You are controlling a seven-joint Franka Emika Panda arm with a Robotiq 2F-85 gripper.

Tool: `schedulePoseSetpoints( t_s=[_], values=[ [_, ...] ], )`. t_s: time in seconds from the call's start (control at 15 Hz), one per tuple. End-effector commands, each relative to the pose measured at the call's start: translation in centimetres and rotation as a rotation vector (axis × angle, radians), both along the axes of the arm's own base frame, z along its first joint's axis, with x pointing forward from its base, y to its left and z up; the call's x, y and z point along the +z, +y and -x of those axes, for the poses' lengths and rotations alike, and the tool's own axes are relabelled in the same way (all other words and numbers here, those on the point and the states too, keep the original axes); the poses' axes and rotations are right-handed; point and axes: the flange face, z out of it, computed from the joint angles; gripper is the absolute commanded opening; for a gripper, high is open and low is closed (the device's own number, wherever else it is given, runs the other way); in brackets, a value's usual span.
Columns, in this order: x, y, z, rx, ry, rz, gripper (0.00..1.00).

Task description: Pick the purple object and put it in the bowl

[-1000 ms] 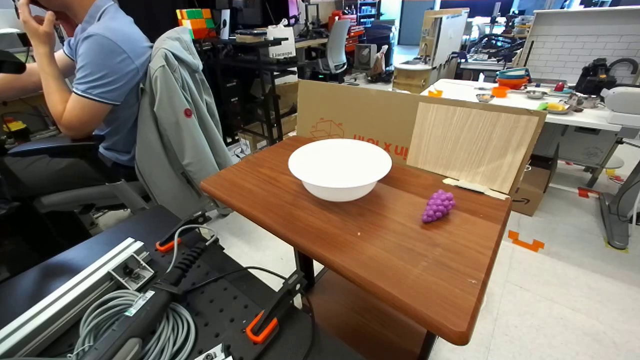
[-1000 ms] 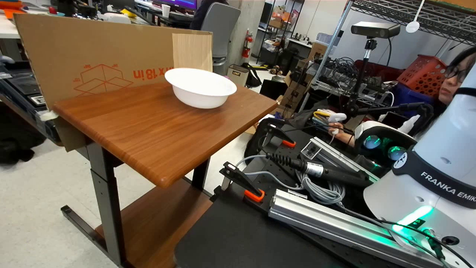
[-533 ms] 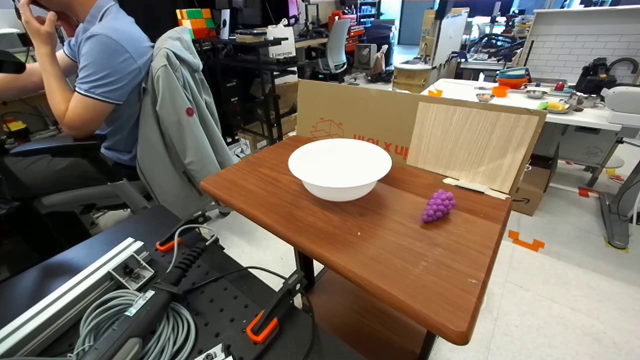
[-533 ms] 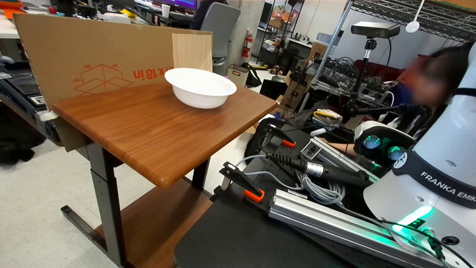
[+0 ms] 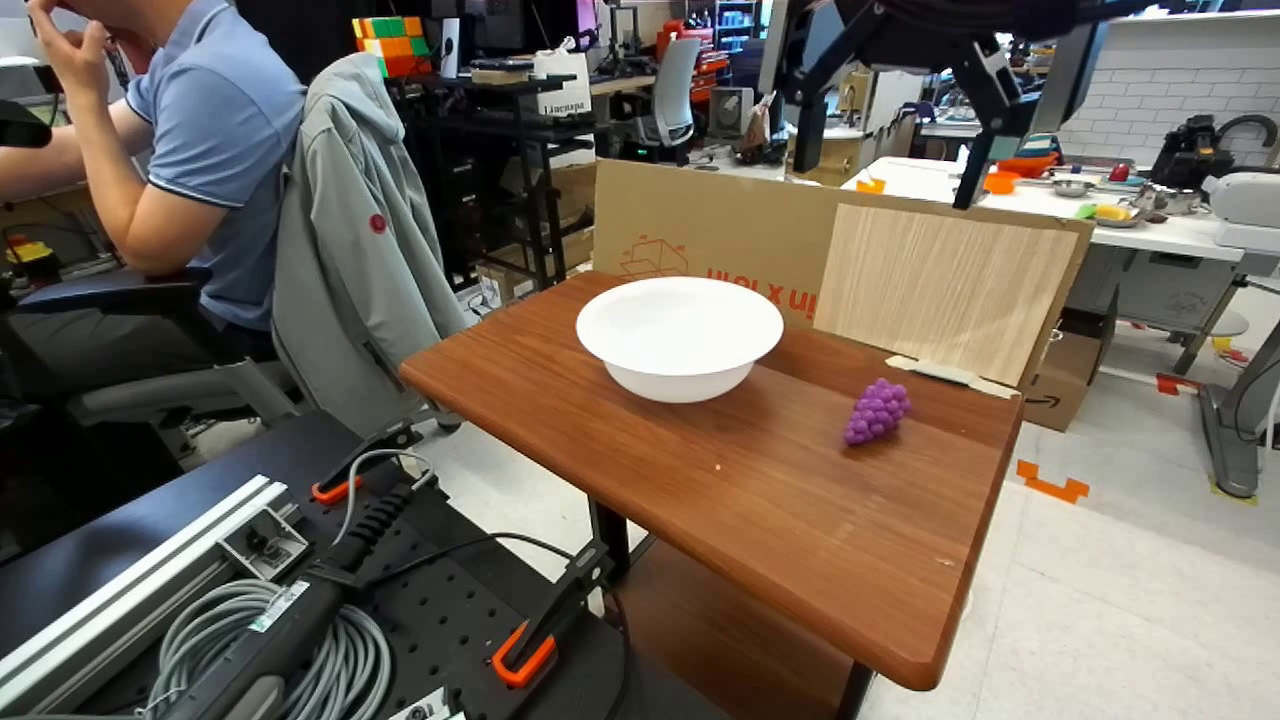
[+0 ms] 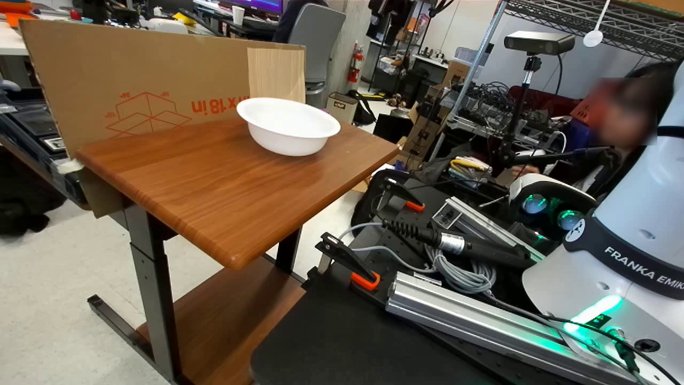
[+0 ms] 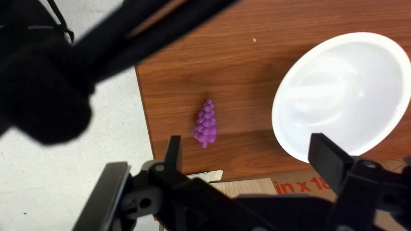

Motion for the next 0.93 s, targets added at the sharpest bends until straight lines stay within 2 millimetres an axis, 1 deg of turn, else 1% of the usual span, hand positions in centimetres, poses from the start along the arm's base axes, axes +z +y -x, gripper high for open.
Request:
schedulePoseSetpoints(
  t_s=[0.0, 0.2, 0.27, 0.47, 0.67, 0.87],
  values=[
    [-0.1, 0.0, -0.3, -0.005, 0.005, 0.005, 1.00],
    [0.4, 0.1, -0.2, -0.002, -0.007, 0.032, 1.00],
    [0.2, 0.2, -0.6, -0.002, 0.001, 0.025, 1.00],
    [-0.8, 0.1, -3.1, -0.092, 0.040, 0.015, 1.00],
    [-2.1, -0.2, -5.6, -0.135, 0.047, 0.000, 1.00],
    [-4.5, -0.9, -8.0, -0.147, 0.053, 0.014, 1.00]
  ],
)
